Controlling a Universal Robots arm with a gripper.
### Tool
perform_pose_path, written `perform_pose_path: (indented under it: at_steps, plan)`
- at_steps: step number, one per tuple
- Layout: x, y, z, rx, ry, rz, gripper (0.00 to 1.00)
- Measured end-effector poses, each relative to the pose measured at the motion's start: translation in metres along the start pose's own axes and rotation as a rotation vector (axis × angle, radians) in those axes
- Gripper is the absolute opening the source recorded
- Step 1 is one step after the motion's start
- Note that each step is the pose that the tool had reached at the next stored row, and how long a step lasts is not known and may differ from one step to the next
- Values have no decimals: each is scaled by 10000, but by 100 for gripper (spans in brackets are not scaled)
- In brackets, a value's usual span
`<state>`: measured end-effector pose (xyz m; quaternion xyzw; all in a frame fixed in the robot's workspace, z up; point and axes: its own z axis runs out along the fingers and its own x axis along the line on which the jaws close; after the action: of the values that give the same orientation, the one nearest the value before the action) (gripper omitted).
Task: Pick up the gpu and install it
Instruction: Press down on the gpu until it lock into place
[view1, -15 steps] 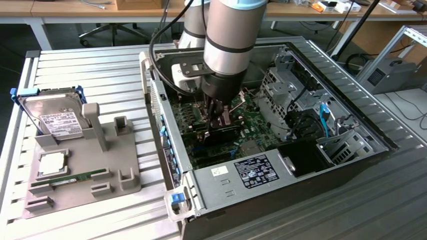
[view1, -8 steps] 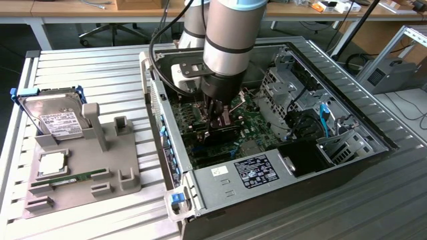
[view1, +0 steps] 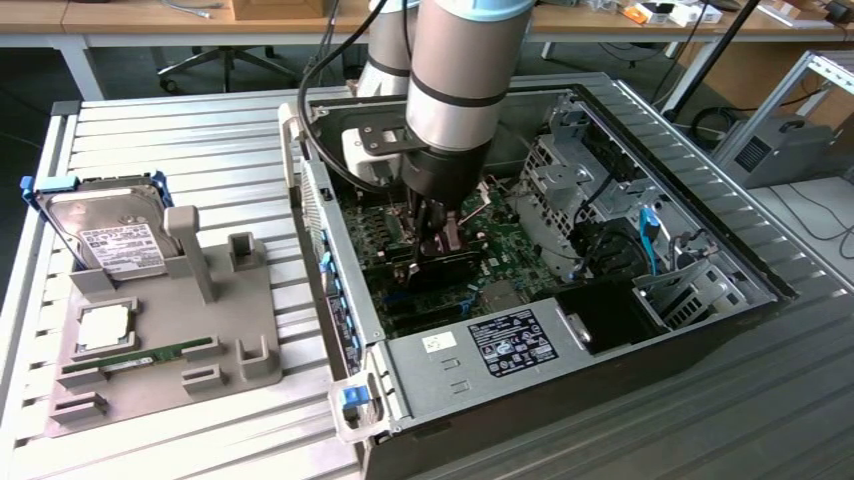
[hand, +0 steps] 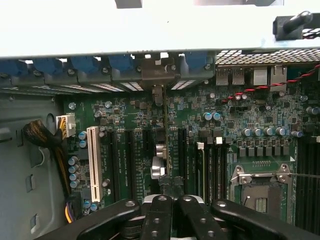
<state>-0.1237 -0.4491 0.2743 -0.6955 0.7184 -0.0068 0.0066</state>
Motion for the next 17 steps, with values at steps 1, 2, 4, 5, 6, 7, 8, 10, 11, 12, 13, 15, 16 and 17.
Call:
perform_pose_path:
  at_steps: [1, 2, 4, 5, 6, 7, 8, 10, 11, 12, 13, 15, 16, 17]
  plan:
    - [0, 1, 1, 0, 1, 0, 11]
    - [0, 4, 3, 0, 1, 1, 11]
    - [0, 9, 4, 0, 0, -1, 11]
    - [0, 14, 5, 0, 0, 0, 11]
    - [1, 15, 6, 0, 1, 0, 11]
    - [1, 15, 6, 0, 0, -1, 11]
    - [1, 15, 6, 0, 1, -1, 11]
    - [1, 23, 13, -2, 3, 2, 11]
    - [1, 24, 13, -2, 4, 0, 11]
    - [1, 24, 14, -2, 3, -1, 11]
    - [1, 24, 14, -2, 3, -1, 11]
    - [1, 25, 15, 0, 0, 0, 11]
    - [1, 28, 16, 0, 0, 0, 11]
    - [-1, 38, 23, 6, -11, 1, 11]
